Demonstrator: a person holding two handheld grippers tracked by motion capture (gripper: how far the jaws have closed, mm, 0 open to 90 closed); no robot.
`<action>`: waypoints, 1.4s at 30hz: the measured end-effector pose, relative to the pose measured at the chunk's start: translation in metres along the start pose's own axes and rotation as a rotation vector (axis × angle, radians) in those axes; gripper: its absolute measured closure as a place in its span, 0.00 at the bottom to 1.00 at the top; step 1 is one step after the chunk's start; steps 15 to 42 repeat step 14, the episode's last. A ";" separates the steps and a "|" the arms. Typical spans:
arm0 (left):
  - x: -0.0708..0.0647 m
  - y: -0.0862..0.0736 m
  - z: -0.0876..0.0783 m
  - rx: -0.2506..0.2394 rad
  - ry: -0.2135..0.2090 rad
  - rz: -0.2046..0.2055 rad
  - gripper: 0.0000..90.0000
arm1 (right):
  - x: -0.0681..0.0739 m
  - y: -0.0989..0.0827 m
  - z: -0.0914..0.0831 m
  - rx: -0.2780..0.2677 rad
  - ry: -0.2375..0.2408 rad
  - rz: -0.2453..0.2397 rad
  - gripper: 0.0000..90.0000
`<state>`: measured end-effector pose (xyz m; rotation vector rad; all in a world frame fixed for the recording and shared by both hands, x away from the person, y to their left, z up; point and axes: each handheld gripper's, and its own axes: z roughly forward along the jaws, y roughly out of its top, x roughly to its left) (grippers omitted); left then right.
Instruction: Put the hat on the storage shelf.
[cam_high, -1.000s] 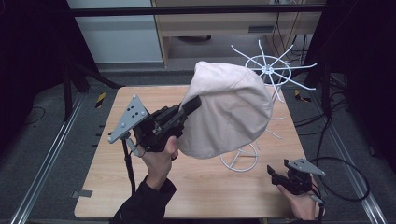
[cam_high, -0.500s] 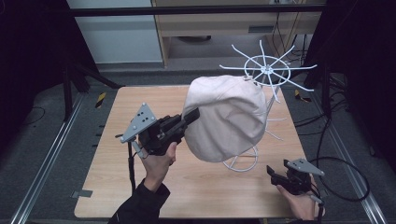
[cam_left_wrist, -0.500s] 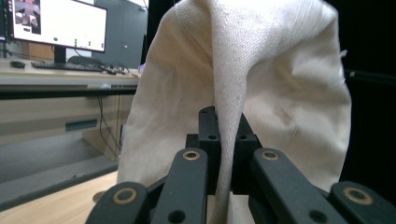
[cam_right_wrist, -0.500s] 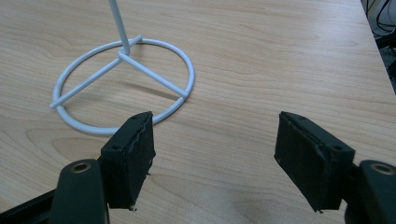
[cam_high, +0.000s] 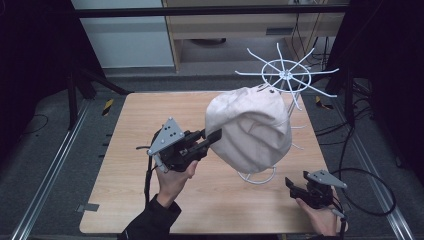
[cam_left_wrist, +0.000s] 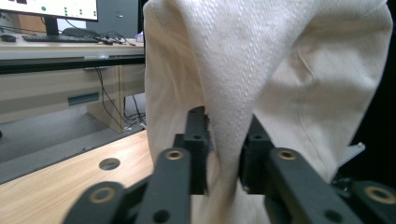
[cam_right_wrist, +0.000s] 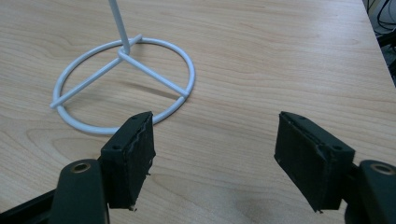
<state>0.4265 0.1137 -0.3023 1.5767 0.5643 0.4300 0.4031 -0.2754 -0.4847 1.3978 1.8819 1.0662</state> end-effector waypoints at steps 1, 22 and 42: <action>-0.001 -0.001 -0.002 0.004 0.005 0.010 0.78 | 0.000 0.000 0.000 0.001 0.000 -0.001 0.32; 0.019 -0.042 -0.067 0.124 0.118 0.026 0.42 | -0.001 -0.001 0.001 0.008 -0.007 0.004 0.28; 0.019 -0.042 -0.067 0.124 0.118 0.026 0.42 | -0.001 -0.001 0.001 0.008 -0.007 0.004 0.28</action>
